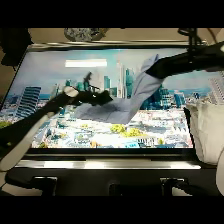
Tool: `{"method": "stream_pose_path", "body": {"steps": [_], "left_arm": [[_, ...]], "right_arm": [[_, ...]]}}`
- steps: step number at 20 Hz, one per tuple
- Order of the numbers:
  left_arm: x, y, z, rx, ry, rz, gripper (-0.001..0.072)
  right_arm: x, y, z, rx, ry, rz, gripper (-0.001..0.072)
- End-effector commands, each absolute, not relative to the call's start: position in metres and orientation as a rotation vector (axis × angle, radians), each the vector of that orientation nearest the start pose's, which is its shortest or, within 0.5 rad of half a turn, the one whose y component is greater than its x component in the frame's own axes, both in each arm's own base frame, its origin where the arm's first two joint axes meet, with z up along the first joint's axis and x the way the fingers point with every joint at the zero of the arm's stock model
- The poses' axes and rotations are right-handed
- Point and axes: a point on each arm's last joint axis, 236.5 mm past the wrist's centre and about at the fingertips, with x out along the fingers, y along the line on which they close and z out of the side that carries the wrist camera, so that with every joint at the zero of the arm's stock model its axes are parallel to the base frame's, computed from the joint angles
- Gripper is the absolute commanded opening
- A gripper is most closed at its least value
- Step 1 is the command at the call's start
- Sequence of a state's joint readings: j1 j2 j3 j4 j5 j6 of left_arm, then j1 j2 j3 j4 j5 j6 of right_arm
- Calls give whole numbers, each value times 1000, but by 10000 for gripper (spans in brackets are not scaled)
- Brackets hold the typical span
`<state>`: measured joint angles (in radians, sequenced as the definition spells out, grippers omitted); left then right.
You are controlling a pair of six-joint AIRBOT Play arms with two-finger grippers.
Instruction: Fold the shirts.
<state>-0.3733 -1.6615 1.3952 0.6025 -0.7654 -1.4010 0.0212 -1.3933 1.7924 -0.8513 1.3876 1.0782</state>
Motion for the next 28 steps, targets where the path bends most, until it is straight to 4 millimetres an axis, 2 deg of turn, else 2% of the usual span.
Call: {"method": "stream_pose_path", "body": {"steps": [1,3,4,5,7,8,9,10,11,12,13,15,17,18,19,20,21,22,23,25,26,28], "left_arm": [[484,-197,97,-420,868,-440,24],[485,-131,147,-404,755,-334,24],[481,-108,169,-412,710,-301,25],[475,-89,187,-418,671,-274,25],[463,-70,213,-419,621,-249,25],[457,-68,222,-416,605,-250,25],[453,-69,228,-412,598,-255,25],[449,-71,230,-408,602,-263,25],[445,-74,229,-403,614,-272,25],[443,-76,226,-400,628,-277,26],[442,-77,223,-383,639,-285,26],[441,-77,217,-372,652,-285,26],[440,-74,207,-362,672,-274,26],[440,-74,202,-364,681,-272,26],[439,-74,197,-355,690,-275,26],[438,-74,192,-344,699,-278,26],[437,-74,186,-347,711,-276,26],[436,-74,180,-350,725,-275,27],[435,-75,175,-353,735,-274,27],[434,-75,172,-353,742,-274,27],[434,-75,173,-353,739,-274,27],[434,-75,174,-353,738,-274,27]], "right_arm": [[448,234,207,41,743,894,47],[452,292,176,57,765,961,47],[453,319,157,63,778,981,48],[454,346,136,94,803,989,48],[459,394,97,181,831,987,50],[465,414,77,216,826,970,169],[466,428,62,271,845,958,487],[464,435,50,328,881,967,656],[459,435,44,342,917,983,651],[458,424,40,314,941,991,651],[460,404,39,269,960,989,651],[468,344,43,163,1009,946,650],[471,257,39,12,1107,840,650],[465,203,29,-52,1212,743,650],[454,157,16,-97,1331,654,648],[436,122,-1,-102,1452,592,647],[424,109,-15,-51,1520,570,647],[416,114,-29,46,1548,579,648],[417,128,-39,141,1525,599,650],[433,159,-55,335,1430,607,648],[442,171,-62,415,1395,598,645],[447,187,-77,502,1401,602,628]]}}
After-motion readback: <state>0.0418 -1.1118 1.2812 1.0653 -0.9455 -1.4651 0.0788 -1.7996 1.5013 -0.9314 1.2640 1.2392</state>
